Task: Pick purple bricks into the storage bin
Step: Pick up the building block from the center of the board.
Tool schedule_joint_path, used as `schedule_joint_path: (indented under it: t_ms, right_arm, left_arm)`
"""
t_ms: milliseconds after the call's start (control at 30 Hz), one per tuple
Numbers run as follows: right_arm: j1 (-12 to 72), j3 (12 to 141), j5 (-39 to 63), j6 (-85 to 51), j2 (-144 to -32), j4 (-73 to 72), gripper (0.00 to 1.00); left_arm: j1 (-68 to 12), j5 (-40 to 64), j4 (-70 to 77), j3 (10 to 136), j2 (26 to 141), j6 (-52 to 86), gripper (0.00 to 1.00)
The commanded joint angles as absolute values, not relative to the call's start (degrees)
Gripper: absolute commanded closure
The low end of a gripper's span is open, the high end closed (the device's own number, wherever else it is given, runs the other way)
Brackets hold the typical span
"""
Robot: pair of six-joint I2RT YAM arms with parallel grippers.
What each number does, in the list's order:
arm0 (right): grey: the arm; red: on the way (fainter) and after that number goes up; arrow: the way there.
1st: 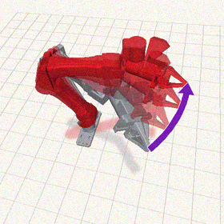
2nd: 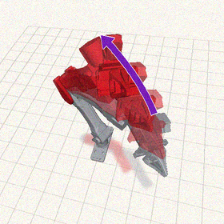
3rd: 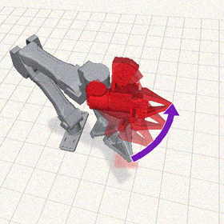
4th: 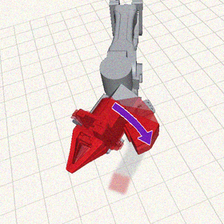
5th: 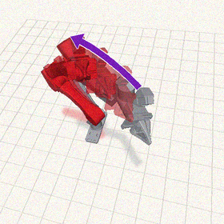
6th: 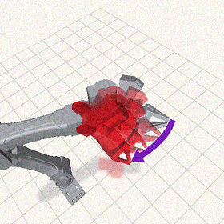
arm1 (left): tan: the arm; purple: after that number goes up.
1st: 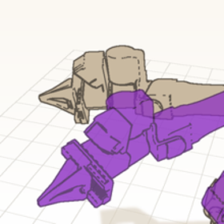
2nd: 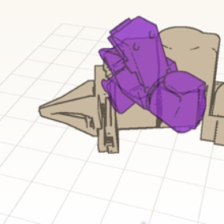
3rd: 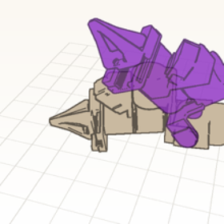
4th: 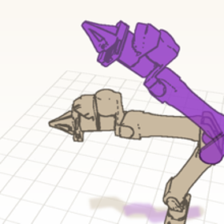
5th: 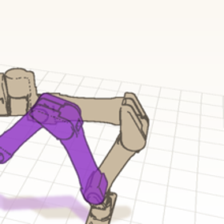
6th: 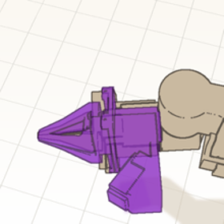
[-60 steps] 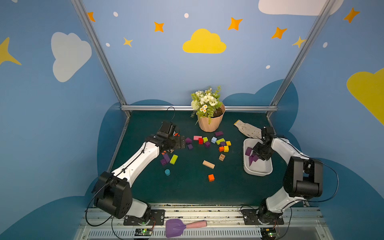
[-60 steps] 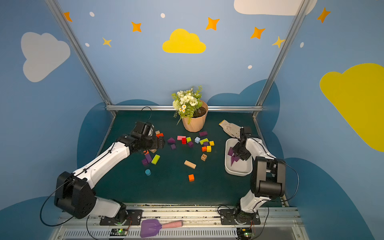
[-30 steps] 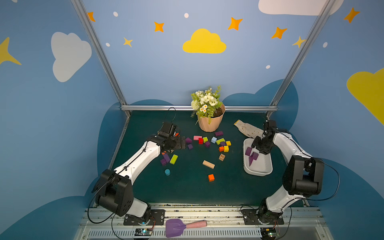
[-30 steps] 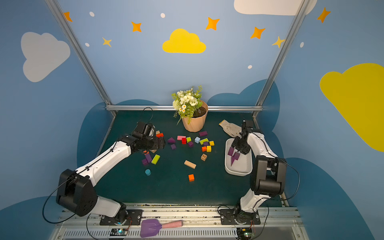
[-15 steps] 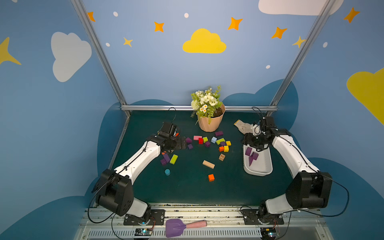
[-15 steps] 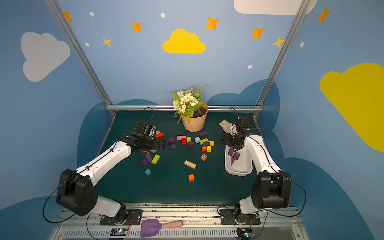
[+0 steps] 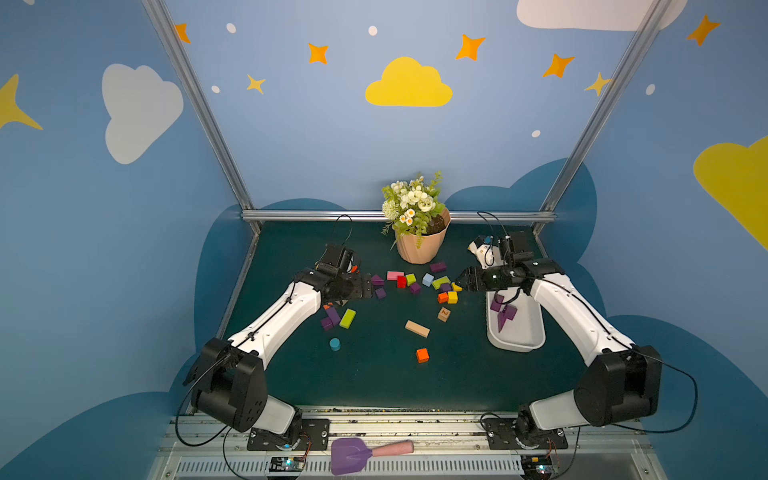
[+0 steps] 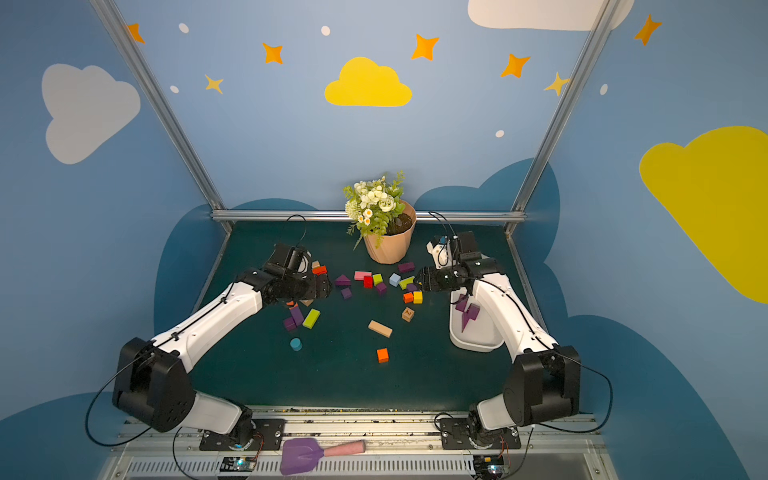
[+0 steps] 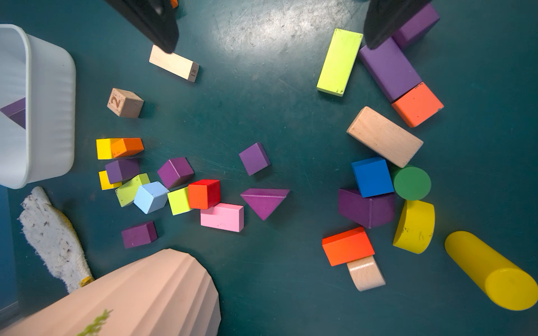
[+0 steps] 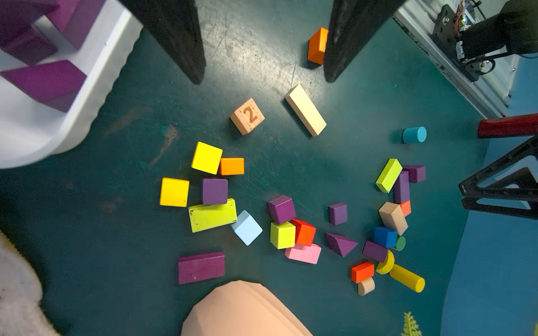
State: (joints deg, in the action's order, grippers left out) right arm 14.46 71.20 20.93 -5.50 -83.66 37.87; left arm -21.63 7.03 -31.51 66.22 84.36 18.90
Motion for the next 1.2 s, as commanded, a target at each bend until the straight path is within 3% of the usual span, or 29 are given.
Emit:
schedule_joint_path:
  t_ms: [0, 367, 733, 1167]
  right_arm:
    - [15.3, 69.99, 21.8, -4.52, -84.99, 33.81, 0.35]
    - [17.61, 70.52, 17.39, -9.41, -94.28, 22.97, 0.37]
    - [20.1, 72.32, 5.77, -15.81, -103.72, 17.56, 0.38]
    - [22.32, 73.83, 0.36, -11.62, -108.13, 16.98, 0.41]
  left_arm:
    - [-21.34, 7.12, -31.25, 66.99, 84.2, 18.25, 0.0]
    - [-21.43, 7.21, -31.11, 66.89, 83.78, 18.01, 0.0]
    - [-21.37, 6.97, -31.28, 66.71, 83.15, 17.69, 0.0]
    - [-21.4, 7.03, -31.2, 66.76, 83.23, 17.62, 0.0]
